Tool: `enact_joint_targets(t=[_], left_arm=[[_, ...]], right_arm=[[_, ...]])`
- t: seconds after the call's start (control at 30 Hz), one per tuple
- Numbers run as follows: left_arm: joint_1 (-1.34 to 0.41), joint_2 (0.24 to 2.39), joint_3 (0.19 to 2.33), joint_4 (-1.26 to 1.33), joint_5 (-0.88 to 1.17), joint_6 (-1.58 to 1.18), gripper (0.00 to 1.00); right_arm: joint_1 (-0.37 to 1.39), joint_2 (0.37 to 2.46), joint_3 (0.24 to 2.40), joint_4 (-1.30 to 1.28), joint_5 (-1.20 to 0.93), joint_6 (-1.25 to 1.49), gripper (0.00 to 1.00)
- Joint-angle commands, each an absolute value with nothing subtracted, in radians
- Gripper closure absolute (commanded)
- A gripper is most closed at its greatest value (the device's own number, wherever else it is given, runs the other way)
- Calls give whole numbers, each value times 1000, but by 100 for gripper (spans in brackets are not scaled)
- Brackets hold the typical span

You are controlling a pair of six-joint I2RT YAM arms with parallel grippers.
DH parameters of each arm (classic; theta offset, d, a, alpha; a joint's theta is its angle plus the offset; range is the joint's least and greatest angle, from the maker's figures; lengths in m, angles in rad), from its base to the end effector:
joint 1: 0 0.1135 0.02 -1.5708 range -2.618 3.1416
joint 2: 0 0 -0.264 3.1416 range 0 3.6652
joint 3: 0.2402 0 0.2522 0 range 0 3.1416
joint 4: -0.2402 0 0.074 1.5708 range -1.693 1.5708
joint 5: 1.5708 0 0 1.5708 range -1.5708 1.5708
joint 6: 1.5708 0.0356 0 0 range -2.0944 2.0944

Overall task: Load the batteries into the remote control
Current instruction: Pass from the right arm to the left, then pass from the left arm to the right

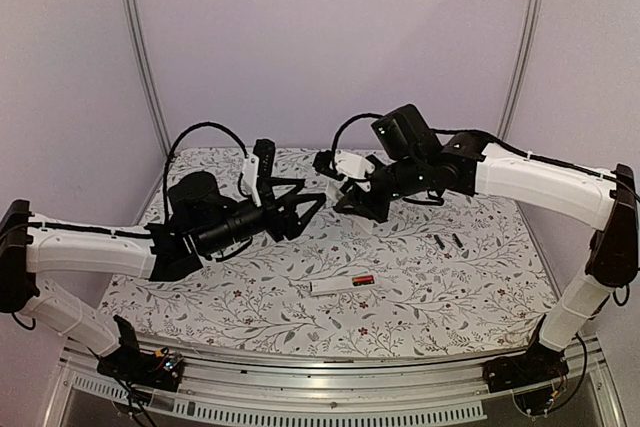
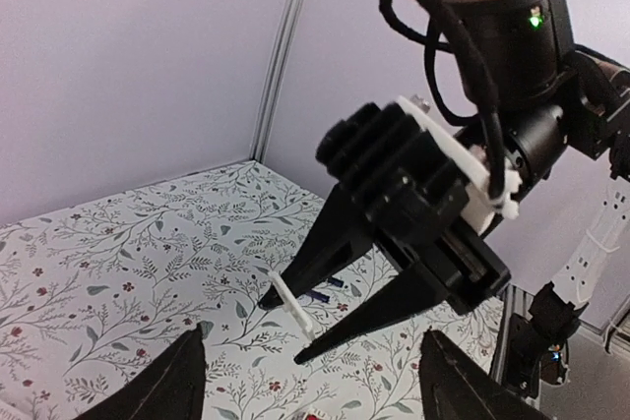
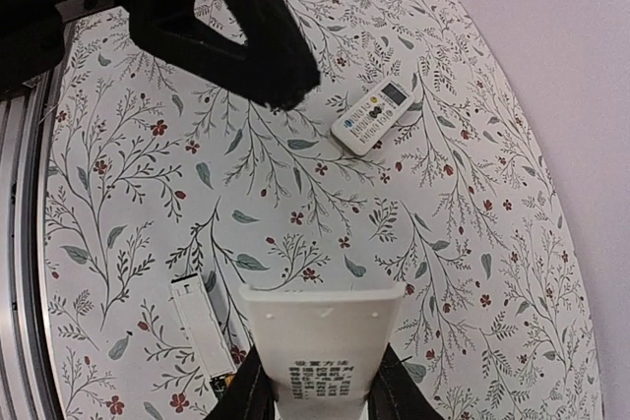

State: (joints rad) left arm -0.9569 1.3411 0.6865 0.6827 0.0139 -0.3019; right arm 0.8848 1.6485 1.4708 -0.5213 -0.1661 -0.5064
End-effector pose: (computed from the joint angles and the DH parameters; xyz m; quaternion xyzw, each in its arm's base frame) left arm 0.1726 -0.2458 0.2721 0.2290 0.6584 -0.4260 0.5767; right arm 0.2334 0.2945 0.3222 -0.6058 0.6710 0.1530 0.3991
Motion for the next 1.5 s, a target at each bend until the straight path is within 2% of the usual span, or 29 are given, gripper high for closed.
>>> enact_joint_targets(t=[0.0,0.07,0.27,0.37,0.67,0.73,0.8,0.83,0.93,1.03,1.23,1.3,1.47], left_arm=[[-933,1342,728,572,34,-412,28],[-929,1352,727,579,17,-437,32],[-898,1398,754,574,11,-508,54],[-897,1408,753,596,21,-520,59],[-891,1418,748,582,59,-585,100],[-891,1406,737,591,65,-588,100],[-889,1398,724,596,60,-595,100],[-887,1396,714,601,56,-606,100],[-875,1378,663,669,48,-647,100],[-860,1337,615,730,22,-668,100],[-853,1292,593,764,30,-674,100],[-848,1281,579,784,32,-694,100],[-837,1266,567,797,17,-719,100]], right_arm=[[916,1680,1502,-506,-112,-550,83],[926,1691,1503,-488,-124,-551,83],[960,1711,1509,-463,-134,-546,83],[968,1712,1507,-462,-136,-536,83],[981,1716,1508,-453,-86,-524,84],[981,1717,1508,-448,-62,-520,84],[980,1718,1508,-431,-43,-519,79],[980,1719,1508,-420,-41,-517,74],[979,1723,1506,-392,-47,-508,46],[977,1703,1441,-339,-67,-518,34],[908,1498,1119,88,-314,-568,24],[886,1469,1084,153,-376,-572,22],[885,1521,1106,178,-321,-583,24]])
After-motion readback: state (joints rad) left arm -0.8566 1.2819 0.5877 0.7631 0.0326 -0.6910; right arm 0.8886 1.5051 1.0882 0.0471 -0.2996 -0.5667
